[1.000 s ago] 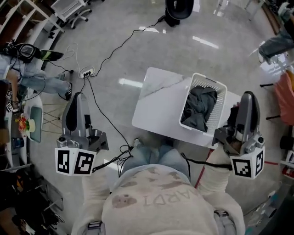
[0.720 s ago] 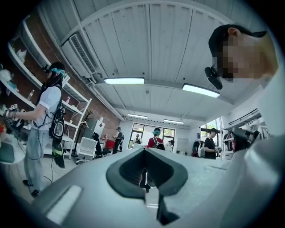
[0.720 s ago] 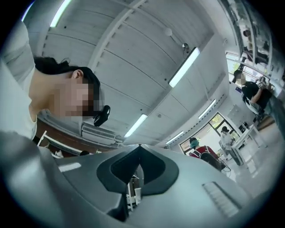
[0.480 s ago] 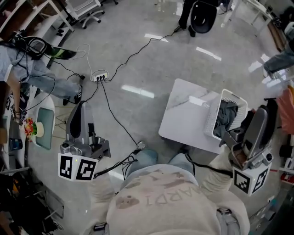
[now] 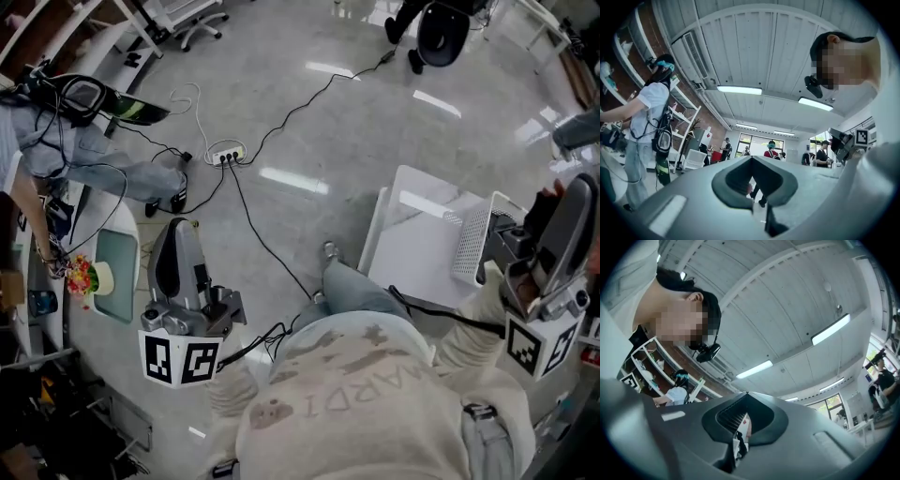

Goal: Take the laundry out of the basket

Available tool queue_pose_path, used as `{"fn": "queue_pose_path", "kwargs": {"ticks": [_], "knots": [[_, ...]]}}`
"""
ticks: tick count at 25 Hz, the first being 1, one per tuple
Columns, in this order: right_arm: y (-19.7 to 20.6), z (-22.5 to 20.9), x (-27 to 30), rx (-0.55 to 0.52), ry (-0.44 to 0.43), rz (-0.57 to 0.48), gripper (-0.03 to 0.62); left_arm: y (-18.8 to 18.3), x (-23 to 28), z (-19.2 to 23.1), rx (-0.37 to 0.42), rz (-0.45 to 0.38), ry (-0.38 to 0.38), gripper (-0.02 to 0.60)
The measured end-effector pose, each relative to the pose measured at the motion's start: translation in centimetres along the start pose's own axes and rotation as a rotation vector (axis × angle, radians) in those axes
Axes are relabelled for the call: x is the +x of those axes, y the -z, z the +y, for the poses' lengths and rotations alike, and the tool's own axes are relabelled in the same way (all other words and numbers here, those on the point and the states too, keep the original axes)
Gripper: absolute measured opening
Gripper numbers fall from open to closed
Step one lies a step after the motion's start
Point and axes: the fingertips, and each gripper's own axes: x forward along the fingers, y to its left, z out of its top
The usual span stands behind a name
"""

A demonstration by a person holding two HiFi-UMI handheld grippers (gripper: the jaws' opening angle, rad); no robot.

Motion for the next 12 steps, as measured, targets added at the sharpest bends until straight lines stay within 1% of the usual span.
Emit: {"fn": "queue_pose_path", "kwargs": {"ticks": [2, 4, 6, 9, 10, 12], "knots": [[2.1, 0.4, 2.0, -0.039, 0.005, 0.021, 0.028, 0.8, 2.6, 1.0, 0.035, 0.014, 0.03, 0.0], [4.1, -0.1, 5.1, -0.073, 0.019, 0.026, 0.029, 1.3, 5.5, 2.3, 0.041, 0.016, 0.036, 0.0], [6.9, -1.5, 8.8, -0.078, 0.032, 0.059, 0.028, 1.8, 9.0, 3.9, 0.04, 0.016, 0.033, 0.0], [12.6, -4.4, 14.4, -0.054, 0.047, 0.112, 0.028, 2.6, 16.1, 6.4, 0.058, 0.022, 0.035, 0.0], [14.3, -5.2, 16.3, -0.039, 0.049, 0.102, 0.028, 2.8, 18.8, 7.2, 0.06, 0.02, 0.042, 0.0], [16.6, -6.2, 20.1, -0.012, 0.007, 0.04, 0.028, 3.0, 24.8, 8.5, 0.059, 0.006, 0.07, 0.0]]}}
